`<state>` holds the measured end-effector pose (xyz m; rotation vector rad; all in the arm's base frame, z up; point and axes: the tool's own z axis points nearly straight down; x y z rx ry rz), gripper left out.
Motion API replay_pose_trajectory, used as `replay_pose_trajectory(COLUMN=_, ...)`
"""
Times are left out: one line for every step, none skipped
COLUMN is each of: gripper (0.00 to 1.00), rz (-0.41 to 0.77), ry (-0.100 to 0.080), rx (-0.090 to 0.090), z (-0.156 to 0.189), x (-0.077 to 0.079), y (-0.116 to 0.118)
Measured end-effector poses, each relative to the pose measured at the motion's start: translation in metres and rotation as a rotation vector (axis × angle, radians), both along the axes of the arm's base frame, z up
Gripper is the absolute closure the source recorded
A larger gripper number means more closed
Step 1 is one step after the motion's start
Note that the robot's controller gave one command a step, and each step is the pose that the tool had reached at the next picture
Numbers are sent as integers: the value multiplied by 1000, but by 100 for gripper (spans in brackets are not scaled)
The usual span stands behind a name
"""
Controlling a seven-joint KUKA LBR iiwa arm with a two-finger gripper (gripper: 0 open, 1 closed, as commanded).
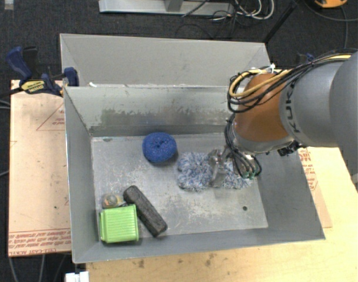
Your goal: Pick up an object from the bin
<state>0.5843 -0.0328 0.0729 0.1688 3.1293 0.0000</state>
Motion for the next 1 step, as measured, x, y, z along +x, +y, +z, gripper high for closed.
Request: replay_pose_trajectory(gripper=100, rz=25, ry=-3, rx=-1, z=169, x=10, y=-16)
